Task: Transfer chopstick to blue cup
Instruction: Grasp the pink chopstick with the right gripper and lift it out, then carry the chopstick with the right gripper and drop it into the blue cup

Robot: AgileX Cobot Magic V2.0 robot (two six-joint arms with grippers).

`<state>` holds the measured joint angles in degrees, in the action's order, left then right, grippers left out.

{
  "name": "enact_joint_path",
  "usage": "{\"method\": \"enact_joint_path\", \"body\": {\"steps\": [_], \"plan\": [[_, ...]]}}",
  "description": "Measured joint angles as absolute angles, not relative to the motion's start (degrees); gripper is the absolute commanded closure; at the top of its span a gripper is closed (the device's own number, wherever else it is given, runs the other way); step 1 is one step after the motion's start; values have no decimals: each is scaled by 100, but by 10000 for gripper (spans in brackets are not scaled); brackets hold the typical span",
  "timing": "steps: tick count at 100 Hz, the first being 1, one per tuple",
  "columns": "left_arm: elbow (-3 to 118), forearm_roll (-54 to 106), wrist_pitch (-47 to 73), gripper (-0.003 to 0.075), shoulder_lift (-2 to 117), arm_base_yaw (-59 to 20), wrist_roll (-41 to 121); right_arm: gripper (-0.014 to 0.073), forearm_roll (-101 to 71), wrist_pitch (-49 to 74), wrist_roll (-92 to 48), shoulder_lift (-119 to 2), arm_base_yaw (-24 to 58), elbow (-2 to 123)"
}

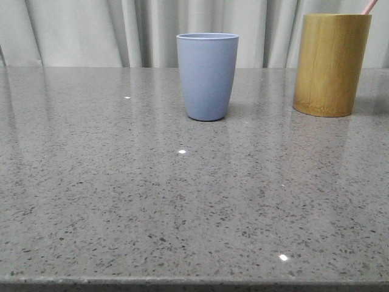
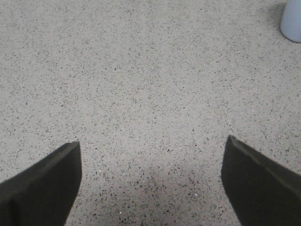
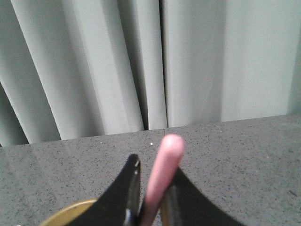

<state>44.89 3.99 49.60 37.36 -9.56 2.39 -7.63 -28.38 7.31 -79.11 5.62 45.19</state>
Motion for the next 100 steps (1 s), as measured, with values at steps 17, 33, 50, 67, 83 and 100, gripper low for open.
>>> {"method": "enact_joint_path", "body": {"steps": [17,33,50,67,83,100], "plan": [[4489,399,4960,131,3736,-956,239,663,-776,-2953,748,-7911,562,4529],[4489,399,4960,131,3736,-956,239,662,-776,-2955,748,-7876,562,4538],[4489,399,4960,131,3736,-956,239,662,-776,-2830,748,-7673,562,4699],[4489,399,4960,131,3736,-956,239,662,-776,-2344,748,-7279,562,5100],[4489,399,4960,131,3736,-956,239,662,-776,-1551,748,-6866,605,5637],[4489,399,4960,131,3736,-956,239,662,-776,-1185,748,-6600,1093,6033]]}}
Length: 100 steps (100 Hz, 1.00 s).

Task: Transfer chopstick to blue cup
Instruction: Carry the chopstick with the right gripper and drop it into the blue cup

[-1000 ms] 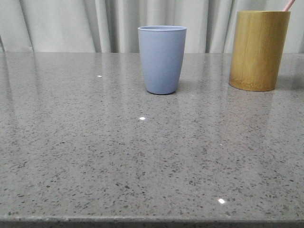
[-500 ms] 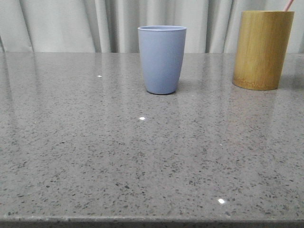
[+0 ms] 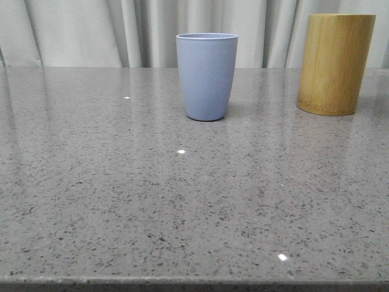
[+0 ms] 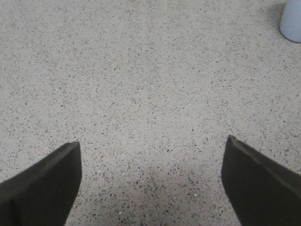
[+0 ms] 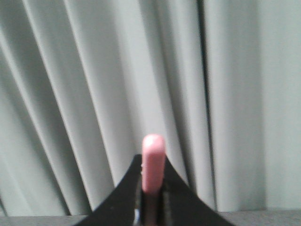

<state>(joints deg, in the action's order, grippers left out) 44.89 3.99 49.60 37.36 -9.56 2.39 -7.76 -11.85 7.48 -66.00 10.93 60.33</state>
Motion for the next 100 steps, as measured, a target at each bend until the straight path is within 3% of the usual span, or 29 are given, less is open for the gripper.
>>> {"method": "enact_joint_path", "body": {"steps": [44,79,88,100], "plan": [[4489,399,4960,131,3736,-956,239,662,-776,-1114,748,-7135,2615,6134],[4489,399,4960,131,3736,-956,239,650,-776,-1114,752,-7971,2890,6134],[4489,399,4960,131,3736,-956,239,571,-776,-1114,752,-8056,2890,6134],[4489,399,4960,131,3736,-956,239,366,-776,-1114,752,-8075,2890,6134]]}}
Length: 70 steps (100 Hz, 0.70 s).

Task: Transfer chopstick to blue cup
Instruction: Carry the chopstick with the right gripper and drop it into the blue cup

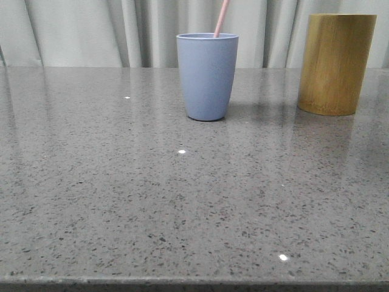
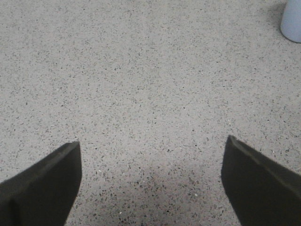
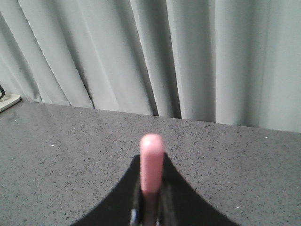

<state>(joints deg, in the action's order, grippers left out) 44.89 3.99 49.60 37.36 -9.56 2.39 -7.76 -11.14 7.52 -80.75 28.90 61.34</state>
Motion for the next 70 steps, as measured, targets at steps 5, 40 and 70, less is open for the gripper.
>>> {"method": "enact_joint_path", "body": {"steps": [5,40,70], "plan": [[4489,399,4960,131,3736,-956,239,270,-776,-1114,752,-8075,2890,6134],[4489,399,4946,131,3736,-956,239,53,-776,-1062,761,-7941,2890,6134],[4489,399,4932,131,3736,-956,239,53,-765,-390,601,-6888,2407,6134]]}}
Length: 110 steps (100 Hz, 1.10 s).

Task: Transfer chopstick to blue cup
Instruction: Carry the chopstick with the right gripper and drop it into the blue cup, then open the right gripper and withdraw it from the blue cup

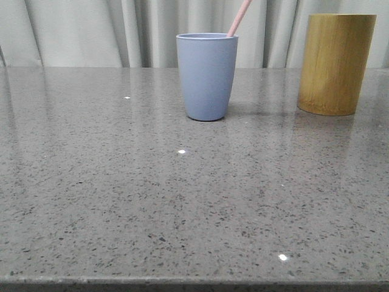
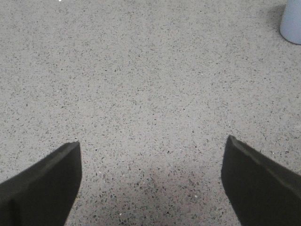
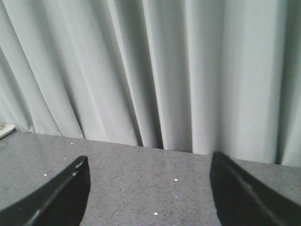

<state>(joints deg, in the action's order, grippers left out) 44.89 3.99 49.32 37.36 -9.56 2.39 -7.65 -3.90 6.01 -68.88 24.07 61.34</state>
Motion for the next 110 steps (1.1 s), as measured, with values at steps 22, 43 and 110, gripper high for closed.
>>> {"method": "enact_joint_path", "body": {"steps": [22,43,110], "plan": [[4489,399,4932,131,3736,-956,239,81,-642,1105,308,-5848,1743,6134],[4489,399,4928,131,3736,-956,239,121,-104,2355,238,-4863,1496,5889],[4489,399,4919,131,3736,-956,239,131,488,4148,747,-2279,1490,3986]]}}
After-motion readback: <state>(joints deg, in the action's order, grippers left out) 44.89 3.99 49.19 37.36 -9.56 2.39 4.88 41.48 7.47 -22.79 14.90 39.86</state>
